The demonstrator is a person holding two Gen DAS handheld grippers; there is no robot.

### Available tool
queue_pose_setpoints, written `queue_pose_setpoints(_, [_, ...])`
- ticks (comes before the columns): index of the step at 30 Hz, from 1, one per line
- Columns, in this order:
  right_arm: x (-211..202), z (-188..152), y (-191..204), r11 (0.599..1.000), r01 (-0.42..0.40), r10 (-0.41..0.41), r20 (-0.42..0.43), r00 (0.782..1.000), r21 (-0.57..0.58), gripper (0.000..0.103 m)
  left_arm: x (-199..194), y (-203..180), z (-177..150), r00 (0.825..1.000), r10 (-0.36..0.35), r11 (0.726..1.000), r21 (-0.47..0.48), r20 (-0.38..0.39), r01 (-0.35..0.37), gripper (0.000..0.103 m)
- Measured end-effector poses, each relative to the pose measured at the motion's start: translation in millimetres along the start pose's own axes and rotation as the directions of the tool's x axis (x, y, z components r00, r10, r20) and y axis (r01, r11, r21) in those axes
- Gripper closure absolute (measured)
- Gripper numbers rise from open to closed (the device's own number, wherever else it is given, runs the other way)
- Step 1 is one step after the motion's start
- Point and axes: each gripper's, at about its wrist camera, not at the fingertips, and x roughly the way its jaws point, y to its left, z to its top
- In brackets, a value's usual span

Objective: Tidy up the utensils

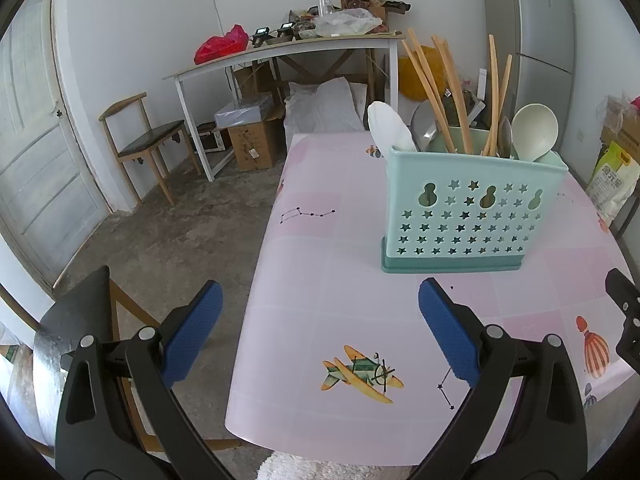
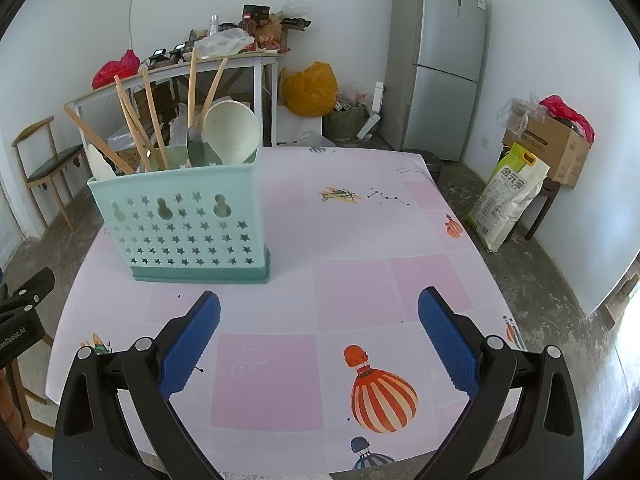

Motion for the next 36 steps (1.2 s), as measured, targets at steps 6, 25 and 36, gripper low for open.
queue_pose_setpoints(6, [-1.1, 0.4, 1.1, 1.000, -0.001, 0.001, 0.000, 1.000, -0.004, 0.007, 2.0, 3.7, 0.8, 1.000, -0.008, 1.000, -0.016, -0.009, 0.008, 0.008])
queue_pose_setpoints(25, [-1.1, -0.4, 3.0, 1.000, -0.001, 0.001, -0.001, 1.000, -0.007, 0.007, 1.6, 4.1, 1.4, 1.000, -0.010, 1.000, -0.020, -0.012, 0.009, 0.008])
queue_pose_setpoints(36, [-1.1, -0.8, 3.2, 1.000, -0.001, 0.001, -0.002, 1.000, -0.007, 0.007, 1.3, 2.9, 1.3, 1.000, -0.010, 1.000, -0.017, -0.013, 0.010, 0.008])
